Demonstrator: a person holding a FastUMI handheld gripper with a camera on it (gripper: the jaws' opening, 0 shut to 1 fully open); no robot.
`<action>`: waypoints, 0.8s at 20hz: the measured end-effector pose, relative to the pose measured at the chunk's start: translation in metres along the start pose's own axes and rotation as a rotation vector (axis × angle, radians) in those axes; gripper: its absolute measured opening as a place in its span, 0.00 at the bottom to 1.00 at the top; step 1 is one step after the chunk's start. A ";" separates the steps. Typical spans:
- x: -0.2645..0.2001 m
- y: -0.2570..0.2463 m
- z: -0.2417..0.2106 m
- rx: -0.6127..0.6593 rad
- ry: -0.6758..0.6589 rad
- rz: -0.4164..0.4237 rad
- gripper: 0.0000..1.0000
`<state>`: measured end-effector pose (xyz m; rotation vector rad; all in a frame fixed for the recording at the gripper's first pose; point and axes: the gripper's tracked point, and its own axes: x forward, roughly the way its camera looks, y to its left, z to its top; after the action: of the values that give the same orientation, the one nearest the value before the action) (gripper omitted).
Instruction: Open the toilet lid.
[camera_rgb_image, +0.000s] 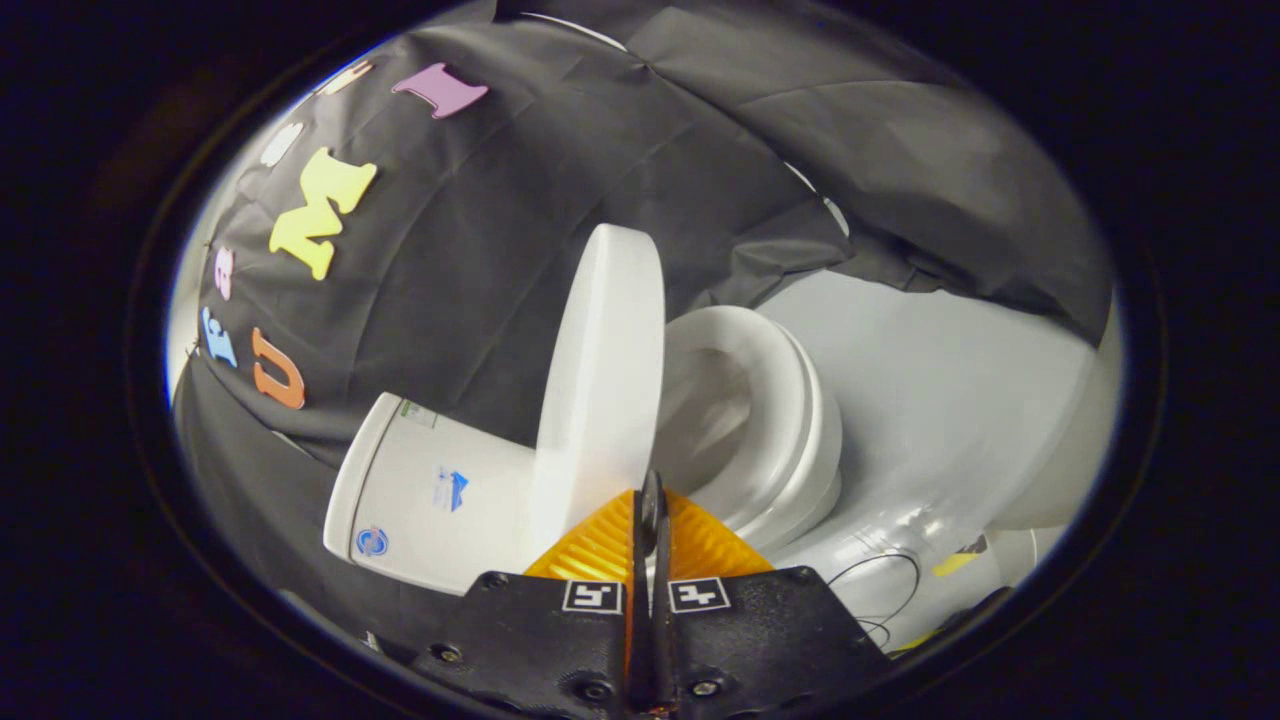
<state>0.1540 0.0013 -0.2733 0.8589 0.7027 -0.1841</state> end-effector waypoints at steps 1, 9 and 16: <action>0.000 0.002 0.000 -0.004 -0.004 -0.005 0.04; -0.008 0.025 0.001 -0.089 -0.021 -0.034 0.04; -0.017 0.053 0.001 -0.212 -0.052 -0.063 0.04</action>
<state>0.1636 0.0332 -0.2283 0.6281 0.6875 -0.1841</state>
